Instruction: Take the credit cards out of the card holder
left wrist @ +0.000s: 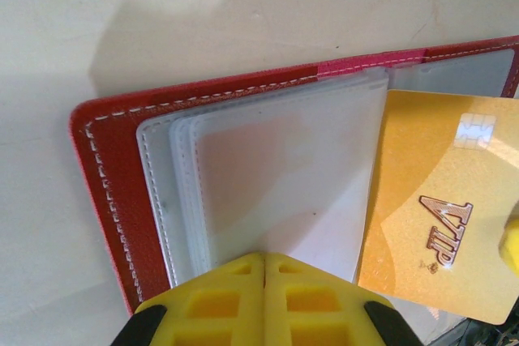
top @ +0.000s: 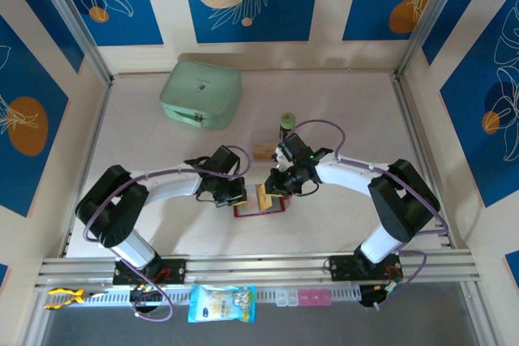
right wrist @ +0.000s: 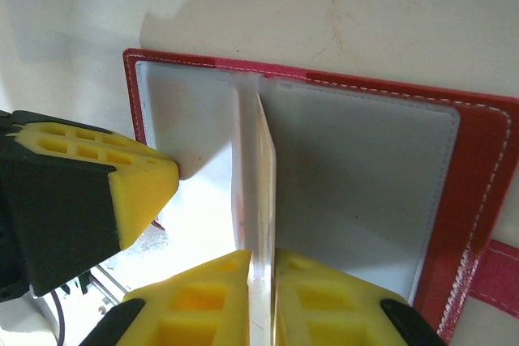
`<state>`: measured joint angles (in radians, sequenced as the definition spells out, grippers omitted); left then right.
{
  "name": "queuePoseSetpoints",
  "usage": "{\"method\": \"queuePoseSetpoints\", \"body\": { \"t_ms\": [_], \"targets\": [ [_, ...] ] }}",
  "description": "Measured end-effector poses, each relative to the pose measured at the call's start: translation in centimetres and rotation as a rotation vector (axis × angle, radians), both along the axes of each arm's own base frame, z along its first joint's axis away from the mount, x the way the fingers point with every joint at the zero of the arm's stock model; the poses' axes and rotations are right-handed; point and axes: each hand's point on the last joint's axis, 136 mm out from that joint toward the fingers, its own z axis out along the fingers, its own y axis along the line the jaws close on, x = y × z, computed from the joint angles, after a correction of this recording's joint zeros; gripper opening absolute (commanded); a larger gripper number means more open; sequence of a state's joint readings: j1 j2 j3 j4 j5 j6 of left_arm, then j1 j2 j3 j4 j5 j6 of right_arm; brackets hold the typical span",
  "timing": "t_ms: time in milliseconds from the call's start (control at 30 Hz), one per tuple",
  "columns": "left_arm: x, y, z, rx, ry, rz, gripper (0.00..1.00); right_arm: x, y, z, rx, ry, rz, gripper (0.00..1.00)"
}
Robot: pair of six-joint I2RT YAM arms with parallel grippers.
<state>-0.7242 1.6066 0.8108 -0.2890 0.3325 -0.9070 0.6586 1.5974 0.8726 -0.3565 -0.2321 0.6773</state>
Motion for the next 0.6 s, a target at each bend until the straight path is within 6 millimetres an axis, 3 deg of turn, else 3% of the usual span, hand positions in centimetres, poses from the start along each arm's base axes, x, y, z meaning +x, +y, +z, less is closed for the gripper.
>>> {"method": "queuePoseSetpoints", "body": {
  "t_ms": [600],
  "targets": [
    [0.0, 0.0, 0.0, 0.0, 0.0, 0.0, 0.04, -0.99, -0.26, -0.49, -0.046, 0.028, 0.005, 0.1]
  ]
}}
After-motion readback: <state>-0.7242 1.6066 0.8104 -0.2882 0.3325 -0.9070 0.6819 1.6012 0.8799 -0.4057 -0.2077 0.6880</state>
